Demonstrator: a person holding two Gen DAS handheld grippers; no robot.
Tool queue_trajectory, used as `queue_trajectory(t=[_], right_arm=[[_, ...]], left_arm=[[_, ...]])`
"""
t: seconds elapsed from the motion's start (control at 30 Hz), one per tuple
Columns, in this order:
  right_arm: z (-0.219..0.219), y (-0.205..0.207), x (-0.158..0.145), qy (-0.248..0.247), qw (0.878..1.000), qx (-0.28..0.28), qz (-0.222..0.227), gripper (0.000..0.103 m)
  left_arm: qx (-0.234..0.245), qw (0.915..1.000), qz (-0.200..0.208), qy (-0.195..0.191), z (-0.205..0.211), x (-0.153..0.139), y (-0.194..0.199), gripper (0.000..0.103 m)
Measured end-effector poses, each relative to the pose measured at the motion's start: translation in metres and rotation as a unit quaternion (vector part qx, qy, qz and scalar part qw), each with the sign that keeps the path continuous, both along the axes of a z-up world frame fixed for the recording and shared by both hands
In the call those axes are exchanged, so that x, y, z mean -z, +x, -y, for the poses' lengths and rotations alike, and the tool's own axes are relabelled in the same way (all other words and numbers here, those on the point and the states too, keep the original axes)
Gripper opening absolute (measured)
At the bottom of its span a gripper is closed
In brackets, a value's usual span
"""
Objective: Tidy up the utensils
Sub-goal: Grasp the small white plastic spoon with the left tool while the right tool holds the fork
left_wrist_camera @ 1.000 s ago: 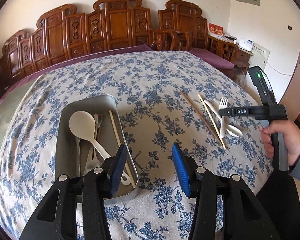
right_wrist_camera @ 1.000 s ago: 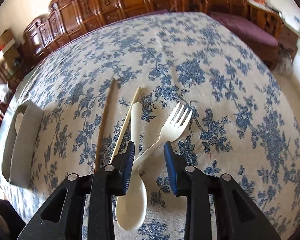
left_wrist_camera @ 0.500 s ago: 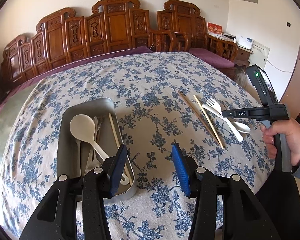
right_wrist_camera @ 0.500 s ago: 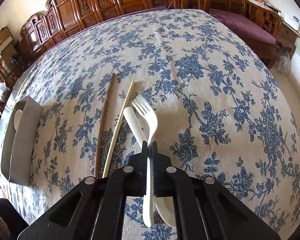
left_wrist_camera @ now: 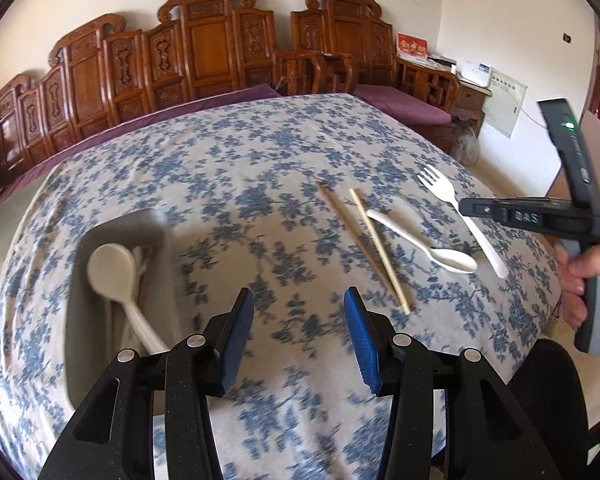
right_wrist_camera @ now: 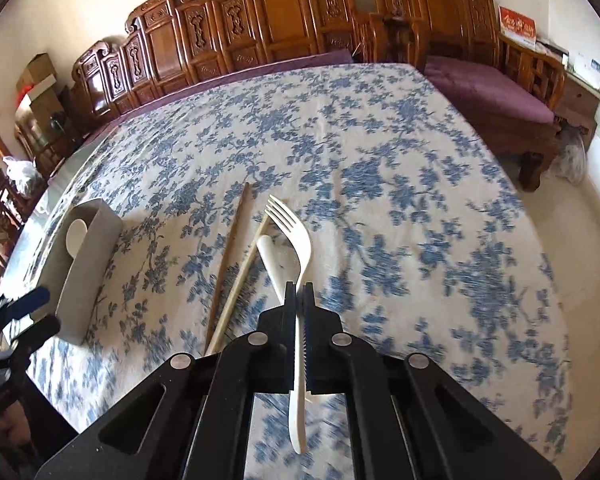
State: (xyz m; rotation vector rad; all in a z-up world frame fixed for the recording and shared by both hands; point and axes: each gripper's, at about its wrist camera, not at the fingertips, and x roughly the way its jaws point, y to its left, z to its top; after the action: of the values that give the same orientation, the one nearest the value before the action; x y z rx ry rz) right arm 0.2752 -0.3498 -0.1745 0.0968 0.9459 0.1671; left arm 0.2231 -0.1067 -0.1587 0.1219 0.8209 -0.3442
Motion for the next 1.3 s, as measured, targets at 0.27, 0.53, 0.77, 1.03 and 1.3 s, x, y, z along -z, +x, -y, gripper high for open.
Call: queue_trajectory(t=[0.27,0.53,0.77,1.03,1.3], right_arm=[[0.046,-0.011,0.004,-0.025,0.999,0.022,0.008,0.004],[0.079,-0.010,0.008,-0.018,0.999,0.049,0.006,0.004],[0.098,-0.008,0.011,0.015,0.998,0.066,0.001,0.004],[0.099,-0.007,0.012,0.033,0.997,0.066,-0.002,0.004],[0.092,-0.008,0.009,0.037,0.998,0.058,0.001,0.004]], left_arm=[[0.020,0.9992,-0.030,-0.015,0.057,0.012,0.019,0.045],[0.035,0.9978,-0.056,-0.011,0.117,0.031,0.037,0.045],[0.030,0.9955,-0.089,-0.016,0.150,0.051,0.062,0.044],[0.012,0.9917,-0.126,-0.022,0.165,0.077,0.087,0.026],[0.021,0.9914,-0.128,-0.019,0.168,0.077,0.088,0.005]])
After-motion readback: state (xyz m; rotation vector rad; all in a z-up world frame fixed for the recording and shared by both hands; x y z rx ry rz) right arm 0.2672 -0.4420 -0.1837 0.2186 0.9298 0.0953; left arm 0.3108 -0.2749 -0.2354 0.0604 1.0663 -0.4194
